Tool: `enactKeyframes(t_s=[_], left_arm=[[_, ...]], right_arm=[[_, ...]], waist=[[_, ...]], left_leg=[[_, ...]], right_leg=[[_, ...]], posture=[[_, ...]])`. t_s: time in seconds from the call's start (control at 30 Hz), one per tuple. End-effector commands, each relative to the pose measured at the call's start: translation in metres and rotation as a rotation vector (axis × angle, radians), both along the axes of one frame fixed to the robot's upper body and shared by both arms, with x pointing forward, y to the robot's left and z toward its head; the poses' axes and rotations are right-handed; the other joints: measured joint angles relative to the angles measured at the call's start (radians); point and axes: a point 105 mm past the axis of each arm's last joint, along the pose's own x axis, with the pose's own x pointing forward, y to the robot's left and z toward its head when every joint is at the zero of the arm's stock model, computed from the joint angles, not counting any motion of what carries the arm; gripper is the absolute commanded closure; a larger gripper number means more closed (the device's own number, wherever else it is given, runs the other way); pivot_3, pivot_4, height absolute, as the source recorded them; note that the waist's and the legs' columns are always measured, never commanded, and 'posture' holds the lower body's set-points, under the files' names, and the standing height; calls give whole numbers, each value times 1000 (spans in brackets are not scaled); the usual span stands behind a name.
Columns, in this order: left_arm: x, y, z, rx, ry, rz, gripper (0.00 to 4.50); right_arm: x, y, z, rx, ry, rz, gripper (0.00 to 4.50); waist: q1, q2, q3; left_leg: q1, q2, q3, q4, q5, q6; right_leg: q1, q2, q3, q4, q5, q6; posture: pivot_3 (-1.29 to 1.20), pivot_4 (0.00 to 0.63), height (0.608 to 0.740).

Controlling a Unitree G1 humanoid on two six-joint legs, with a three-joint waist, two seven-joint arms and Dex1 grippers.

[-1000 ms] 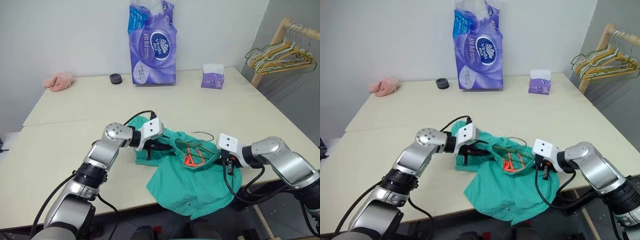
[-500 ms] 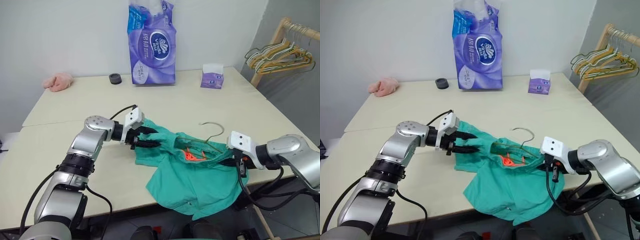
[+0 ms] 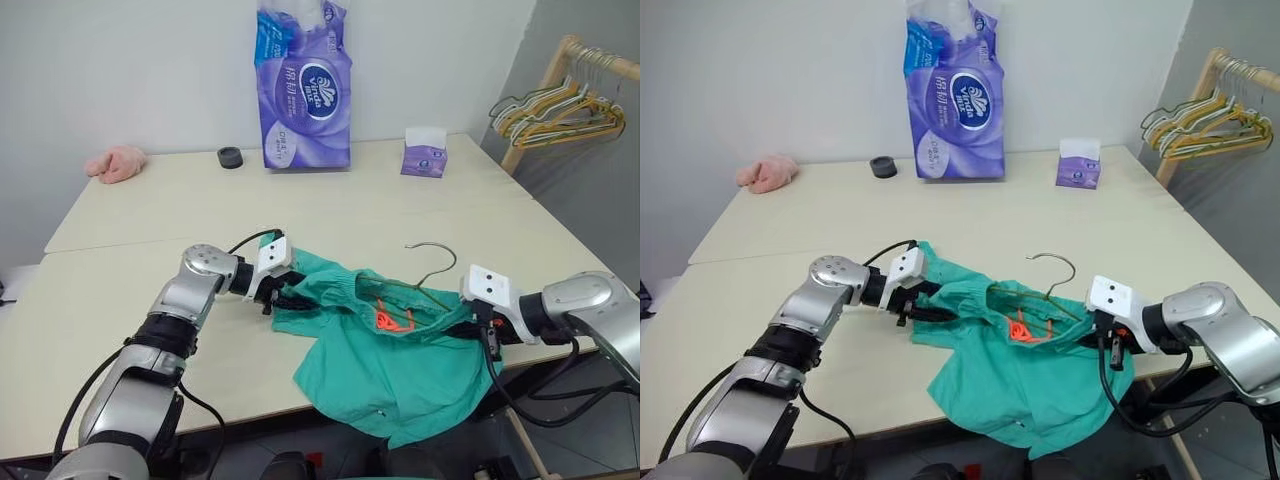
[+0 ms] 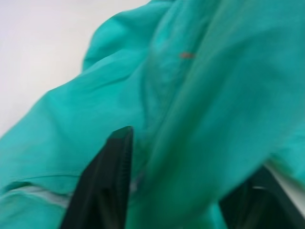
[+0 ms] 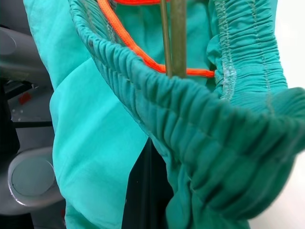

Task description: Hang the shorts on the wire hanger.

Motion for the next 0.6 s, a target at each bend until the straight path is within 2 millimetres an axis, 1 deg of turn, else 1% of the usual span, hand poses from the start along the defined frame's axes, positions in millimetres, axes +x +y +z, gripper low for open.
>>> enactKeyframes(t_s=[0.03, 0.13, 0.17, 0.4, 0.6], left_arm=[[11, -4, 13, -18, -89, 4, 3355], [15, -7, 13, -24, -120, 6, 4289], [16, -7, 13, -24, -131, 10, 4429], [28, 3, 15, -6, -190, 69, 4429], [30, 6, 12, 5, -206, 77, 4429]], right_arm=[[2, 0, 16, 10, -57, 15, 4500], [0, -1, 15, 8, -54, 15, 4500], [0, -1, 14, 7, -49, 13, 4500], [-8, -13, 8, -20, -6, -13, 4500], [-13, -20, 3, -34, 12, -23, 4500]], waist=[[-1, 0, 0], [-1, 0, 0], [-2, 0, 0], [-2, 0, 0], [-7, 0, 0]], left_leg=[[0, 0, 0, 0, 0, 0], [0, 0, 0, 0, 0, 0], [0, 0, 0, 0, 0, 0], [0, 0, 0, 0, 0, 0], [0, 0, 0, 0, 0, 0]], right_leg=[[0, 0, 0, 0, 0, 0], [0, 0, 0, 0, 0, 0], [0, 0, 0, 0, 0, 0], [0, 0, 0, 0, 0, 0], [0, 0, -1, 0, 0, 0]], posture=[[-199, 25, 740], [-200, 26, 740], [-200, 26, 740], [-201, 27, 740], [-195, 28, 740]])
